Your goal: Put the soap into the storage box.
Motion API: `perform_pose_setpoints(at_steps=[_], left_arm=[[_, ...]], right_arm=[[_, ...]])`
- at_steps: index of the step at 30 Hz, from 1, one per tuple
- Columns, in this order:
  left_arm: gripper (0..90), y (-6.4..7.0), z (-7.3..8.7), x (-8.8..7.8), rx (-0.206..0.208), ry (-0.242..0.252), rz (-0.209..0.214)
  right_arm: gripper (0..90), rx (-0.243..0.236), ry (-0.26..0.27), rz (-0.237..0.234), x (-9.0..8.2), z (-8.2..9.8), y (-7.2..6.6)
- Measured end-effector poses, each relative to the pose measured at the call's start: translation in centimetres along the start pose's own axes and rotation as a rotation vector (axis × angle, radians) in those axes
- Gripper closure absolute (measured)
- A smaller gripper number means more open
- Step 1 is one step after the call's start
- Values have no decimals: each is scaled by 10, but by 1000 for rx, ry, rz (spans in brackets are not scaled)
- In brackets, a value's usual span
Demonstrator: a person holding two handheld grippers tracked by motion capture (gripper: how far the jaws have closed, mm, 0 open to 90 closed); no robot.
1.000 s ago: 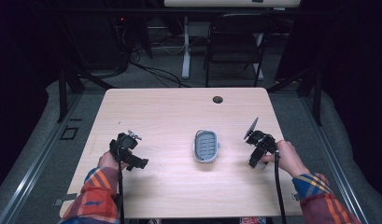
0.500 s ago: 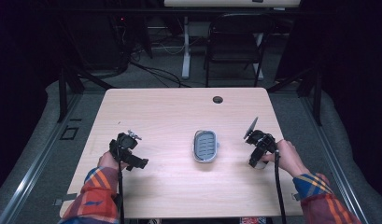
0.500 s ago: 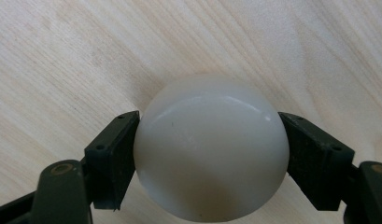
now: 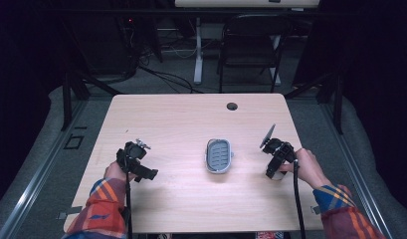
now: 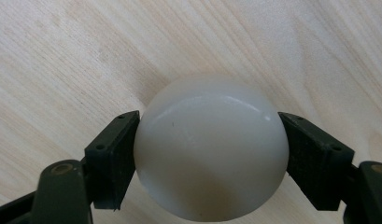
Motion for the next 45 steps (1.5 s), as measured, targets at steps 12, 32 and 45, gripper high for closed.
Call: perform_pose_setpoints(at_steps=[12,32,45], left_arm=[[1,0,0,0,-3,-1,-1],[1,0,1,0,-6,-3,-2],[1,0,0,0,-5,-3,-1]], right_arm=[[239,7,18,-8,-6,-1,-4],[239,-28,50,9,-20,-14,-8],[240,-32,61,6,-23,-22,-12]])
Point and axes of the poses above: each handheld gripper's, and its own axes: x roughly forward along the jaws, z roughly out of its underside, y roughly to its right, the point moved 6 cm from there along x, roughly forward along the jaws, and after that the axes turned 14 degrees about z, right-handed, at the moved point
